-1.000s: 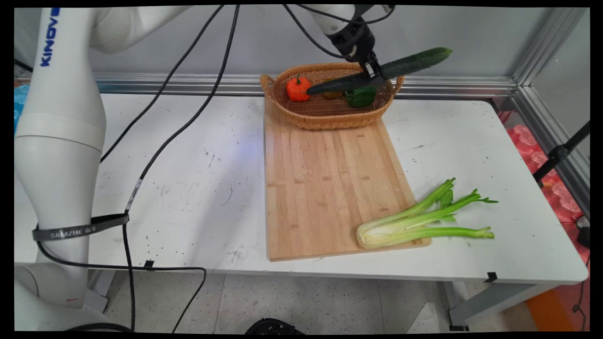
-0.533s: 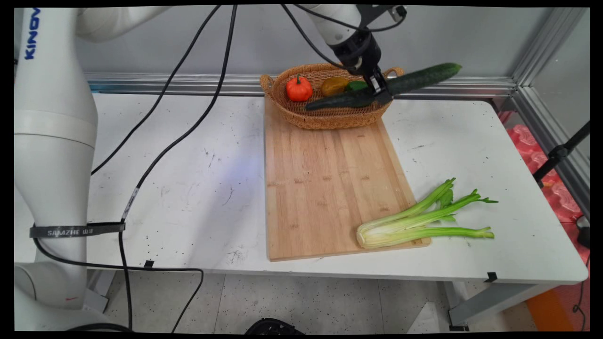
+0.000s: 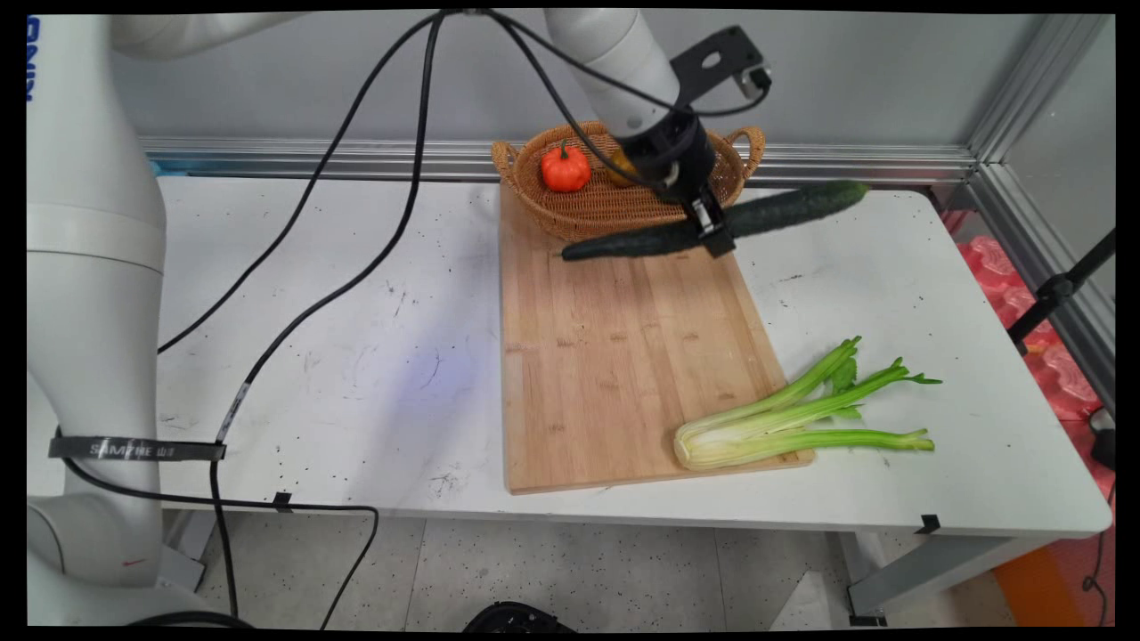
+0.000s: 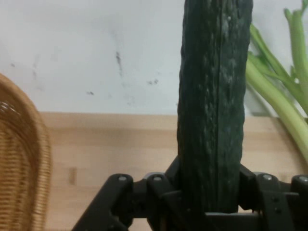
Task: Place the picked object on the cutting board
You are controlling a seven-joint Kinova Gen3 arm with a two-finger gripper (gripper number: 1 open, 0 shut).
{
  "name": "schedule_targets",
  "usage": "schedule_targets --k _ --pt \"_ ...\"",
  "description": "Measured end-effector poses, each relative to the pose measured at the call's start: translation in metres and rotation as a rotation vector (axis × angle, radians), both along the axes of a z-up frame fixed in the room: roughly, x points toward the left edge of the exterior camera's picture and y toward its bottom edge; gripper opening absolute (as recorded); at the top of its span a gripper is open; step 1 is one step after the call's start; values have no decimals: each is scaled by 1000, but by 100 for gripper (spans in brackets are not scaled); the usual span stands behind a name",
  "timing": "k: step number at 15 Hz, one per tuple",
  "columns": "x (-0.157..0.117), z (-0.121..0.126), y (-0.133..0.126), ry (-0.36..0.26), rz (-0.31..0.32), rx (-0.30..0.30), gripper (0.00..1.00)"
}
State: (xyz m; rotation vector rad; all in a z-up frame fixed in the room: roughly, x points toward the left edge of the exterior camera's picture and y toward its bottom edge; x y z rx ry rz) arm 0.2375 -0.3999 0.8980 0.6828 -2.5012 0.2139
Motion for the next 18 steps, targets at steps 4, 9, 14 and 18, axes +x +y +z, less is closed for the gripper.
schedule_targets --k 4,9,14,18 --pt "-6 -15 21 -12 11 27 0" --pt "-8 -38 43 -25 16 56 0" --pt "-11 -60 61 -20 42 95 0" --pt "-12 -75 72 -11 73 130 0"
